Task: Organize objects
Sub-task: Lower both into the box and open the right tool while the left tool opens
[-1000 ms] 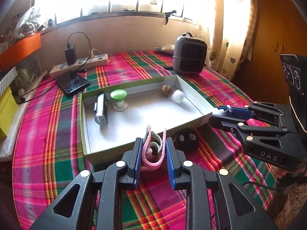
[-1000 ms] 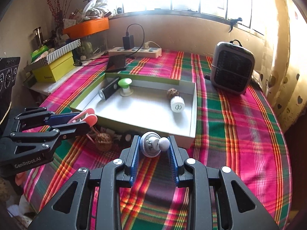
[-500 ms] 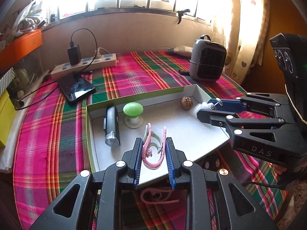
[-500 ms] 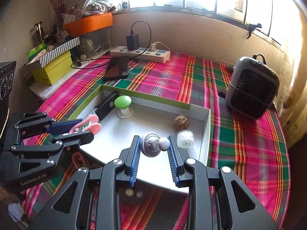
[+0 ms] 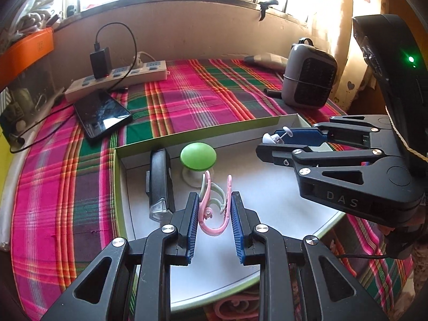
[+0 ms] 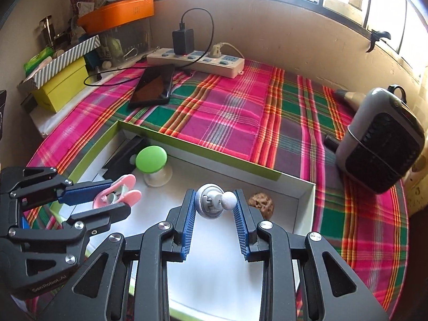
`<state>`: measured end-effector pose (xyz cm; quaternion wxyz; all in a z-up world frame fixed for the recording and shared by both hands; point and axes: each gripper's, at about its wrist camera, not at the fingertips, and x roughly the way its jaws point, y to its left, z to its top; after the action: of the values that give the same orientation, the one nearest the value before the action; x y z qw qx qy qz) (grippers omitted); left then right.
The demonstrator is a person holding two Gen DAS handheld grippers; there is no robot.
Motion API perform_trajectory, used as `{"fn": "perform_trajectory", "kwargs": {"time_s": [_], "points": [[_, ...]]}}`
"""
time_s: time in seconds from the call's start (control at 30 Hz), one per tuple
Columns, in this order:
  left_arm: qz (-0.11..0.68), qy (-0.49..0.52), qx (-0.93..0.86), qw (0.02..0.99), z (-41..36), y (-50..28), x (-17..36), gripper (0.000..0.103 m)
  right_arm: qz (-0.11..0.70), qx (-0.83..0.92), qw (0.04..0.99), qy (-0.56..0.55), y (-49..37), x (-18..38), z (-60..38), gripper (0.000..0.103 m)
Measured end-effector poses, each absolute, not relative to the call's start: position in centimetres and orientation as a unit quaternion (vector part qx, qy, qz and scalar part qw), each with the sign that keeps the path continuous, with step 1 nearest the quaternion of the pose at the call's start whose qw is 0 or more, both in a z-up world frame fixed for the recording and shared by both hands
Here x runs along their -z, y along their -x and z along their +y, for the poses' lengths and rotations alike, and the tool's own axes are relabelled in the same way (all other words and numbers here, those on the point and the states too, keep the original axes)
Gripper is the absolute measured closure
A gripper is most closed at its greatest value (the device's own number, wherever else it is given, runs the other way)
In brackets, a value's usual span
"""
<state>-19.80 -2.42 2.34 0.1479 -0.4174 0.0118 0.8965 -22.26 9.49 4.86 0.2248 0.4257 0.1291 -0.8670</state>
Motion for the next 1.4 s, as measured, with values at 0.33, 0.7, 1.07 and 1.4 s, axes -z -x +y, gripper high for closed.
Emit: {"fn": "perform_trajectory", "kwargs": {"time_s": [0.33,0.7,1.07,1.4], "points": [[0.013,0.430,-0.891,0.146,-2.6,20.8,-1.4,0.081,0.142,0.858,0.230,-0.436,23.7,-3.9,8.1,0.073],[0.015,0.436,-0.887,0.149,-2.3,21.3,-0.9,0.081,0.149,0.855,0.229,-0.441,24.4,-3.1,7.2,0.073],[0.020,0.438,-0.887,0.148,-2.2,21.5,-0.6,0.081,0.140,0.859,0.220,-0.440,24.7,-3.0,7.5,0.073],[0.017,0.438,-0.887,0.148,-2.2,21.6,-0.5,0.079,0.125,0.861,0.222,-0.440,24.6,-3.0,7.7,0.073]]}}
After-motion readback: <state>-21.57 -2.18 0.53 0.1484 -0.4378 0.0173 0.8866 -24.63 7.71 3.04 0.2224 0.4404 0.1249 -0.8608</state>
